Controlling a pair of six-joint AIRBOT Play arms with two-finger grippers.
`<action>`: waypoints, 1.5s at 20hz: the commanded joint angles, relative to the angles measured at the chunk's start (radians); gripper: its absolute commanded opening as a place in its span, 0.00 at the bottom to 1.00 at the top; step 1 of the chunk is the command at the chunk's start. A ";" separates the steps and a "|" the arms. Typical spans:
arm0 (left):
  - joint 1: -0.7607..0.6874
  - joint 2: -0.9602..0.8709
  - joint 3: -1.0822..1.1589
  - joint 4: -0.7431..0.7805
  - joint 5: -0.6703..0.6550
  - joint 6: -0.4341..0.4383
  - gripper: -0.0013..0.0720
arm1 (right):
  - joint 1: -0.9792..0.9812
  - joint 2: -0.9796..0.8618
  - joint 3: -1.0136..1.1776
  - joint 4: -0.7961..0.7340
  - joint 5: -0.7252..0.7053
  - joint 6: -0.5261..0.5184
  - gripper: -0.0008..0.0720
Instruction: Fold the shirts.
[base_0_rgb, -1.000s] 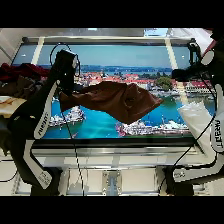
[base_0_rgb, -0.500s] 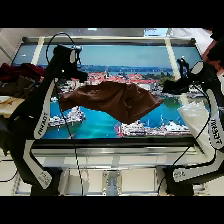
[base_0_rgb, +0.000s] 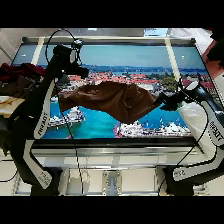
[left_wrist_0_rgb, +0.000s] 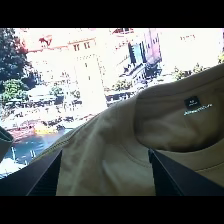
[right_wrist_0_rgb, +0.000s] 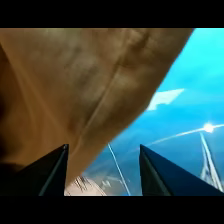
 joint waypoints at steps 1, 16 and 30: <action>0.000 0.000 -0.001 -0.005 0.009 0.010 0.89 | 0.016 -0.036 -0.038 0.099 -0.135 -0.001 0.73; 0.080 -0.086 -0.041 -0.076 -0.061 0.076 0.85 | -0.032 0.050 0.061 0.301 -0.064 -0.231 0.06; 0.229 -0.209 -0.019 -0.544 -0.151 0.388 0.03 | -0.031 0.060 0.121 0.351 -0.006 -0.269 0.06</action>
